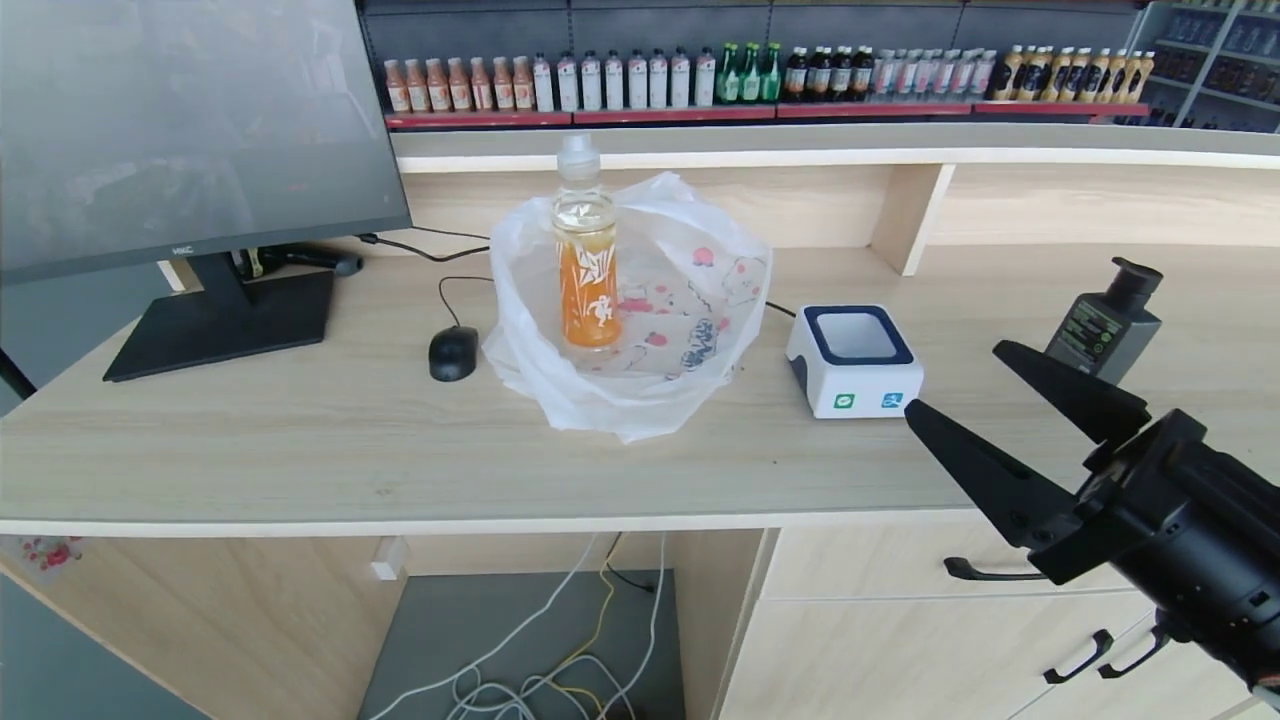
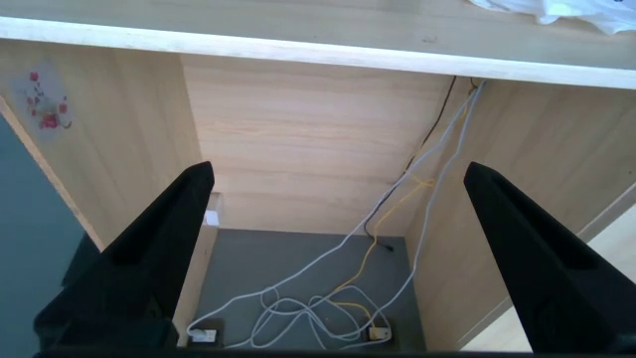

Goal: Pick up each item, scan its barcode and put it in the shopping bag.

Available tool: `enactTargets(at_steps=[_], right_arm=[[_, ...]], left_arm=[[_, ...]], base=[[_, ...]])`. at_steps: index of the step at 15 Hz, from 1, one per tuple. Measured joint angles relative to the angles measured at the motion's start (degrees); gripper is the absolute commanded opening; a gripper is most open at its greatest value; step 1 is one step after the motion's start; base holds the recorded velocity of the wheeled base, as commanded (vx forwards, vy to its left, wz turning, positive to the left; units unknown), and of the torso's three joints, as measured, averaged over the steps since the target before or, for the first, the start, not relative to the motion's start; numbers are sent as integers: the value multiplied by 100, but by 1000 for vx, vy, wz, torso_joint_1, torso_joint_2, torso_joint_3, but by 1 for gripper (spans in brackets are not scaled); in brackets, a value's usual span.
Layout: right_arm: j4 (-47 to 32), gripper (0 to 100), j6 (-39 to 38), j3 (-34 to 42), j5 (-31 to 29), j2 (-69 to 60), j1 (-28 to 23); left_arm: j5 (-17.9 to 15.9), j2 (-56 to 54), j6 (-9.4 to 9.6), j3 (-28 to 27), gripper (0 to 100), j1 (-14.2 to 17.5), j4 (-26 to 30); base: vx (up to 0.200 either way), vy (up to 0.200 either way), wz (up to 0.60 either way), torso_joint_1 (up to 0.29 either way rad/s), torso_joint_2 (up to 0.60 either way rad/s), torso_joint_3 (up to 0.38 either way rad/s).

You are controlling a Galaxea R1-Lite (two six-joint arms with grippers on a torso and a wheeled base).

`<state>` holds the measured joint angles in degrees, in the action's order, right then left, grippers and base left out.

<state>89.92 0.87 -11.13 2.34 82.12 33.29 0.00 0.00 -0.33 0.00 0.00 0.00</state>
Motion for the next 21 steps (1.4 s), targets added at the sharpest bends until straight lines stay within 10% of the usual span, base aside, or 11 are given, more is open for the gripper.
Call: enactTargets(at_steps=[21], right_arm=[[2, 100, -18, 343, 6, -246, 5]], left_arm=[[-2, 0, 17, 0, 100, 0, 0]], base=[[0, -162, 0, -1, 0, 2]])
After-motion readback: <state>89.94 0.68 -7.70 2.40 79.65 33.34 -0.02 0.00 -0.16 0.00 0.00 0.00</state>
